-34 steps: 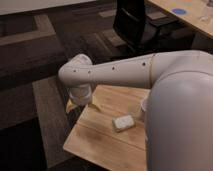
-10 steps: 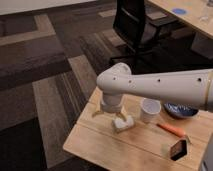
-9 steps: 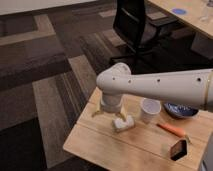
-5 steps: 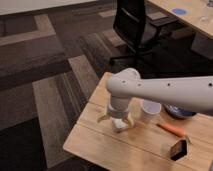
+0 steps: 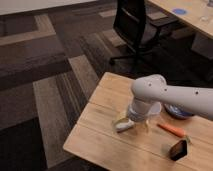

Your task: Knock the eraser over

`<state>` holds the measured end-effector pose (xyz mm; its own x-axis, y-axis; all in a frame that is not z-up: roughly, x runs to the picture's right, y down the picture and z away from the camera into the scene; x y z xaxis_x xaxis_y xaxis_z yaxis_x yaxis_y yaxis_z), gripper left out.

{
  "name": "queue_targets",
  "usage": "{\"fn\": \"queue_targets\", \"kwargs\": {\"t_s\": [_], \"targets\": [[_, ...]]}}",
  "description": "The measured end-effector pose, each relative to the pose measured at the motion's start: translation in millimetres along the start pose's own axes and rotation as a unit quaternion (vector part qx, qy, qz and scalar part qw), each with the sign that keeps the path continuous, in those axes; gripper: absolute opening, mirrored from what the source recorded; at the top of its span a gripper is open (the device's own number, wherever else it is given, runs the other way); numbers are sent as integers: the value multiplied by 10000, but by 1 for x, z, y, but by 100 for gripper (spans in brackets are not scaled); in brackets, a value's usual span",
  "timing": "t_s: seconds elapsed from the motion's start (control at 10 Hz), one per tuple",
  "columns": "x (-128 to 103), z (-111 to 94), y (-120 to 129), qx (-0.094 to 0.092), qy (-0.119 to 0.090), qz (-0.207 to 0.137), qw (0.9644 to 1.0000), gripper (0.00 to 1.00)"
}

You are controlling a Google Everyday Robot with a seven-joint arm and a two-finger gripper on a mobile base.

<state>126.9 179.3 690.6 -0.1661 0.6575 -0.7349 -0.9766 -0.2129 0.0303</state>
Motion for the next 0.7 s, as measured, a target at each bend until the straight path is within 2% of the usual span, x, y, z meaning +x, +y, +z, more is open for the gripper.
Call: {"fn": "queue_targets", "kwargs": {"t_s": [0.3,0.5,0.7], "targets": [[2,1,-1,-3,6,30,10000,80],[18,5,-21,-109,-22,276,9996,80],[37,13,-60,-245,-67,517,9983,80]]}}
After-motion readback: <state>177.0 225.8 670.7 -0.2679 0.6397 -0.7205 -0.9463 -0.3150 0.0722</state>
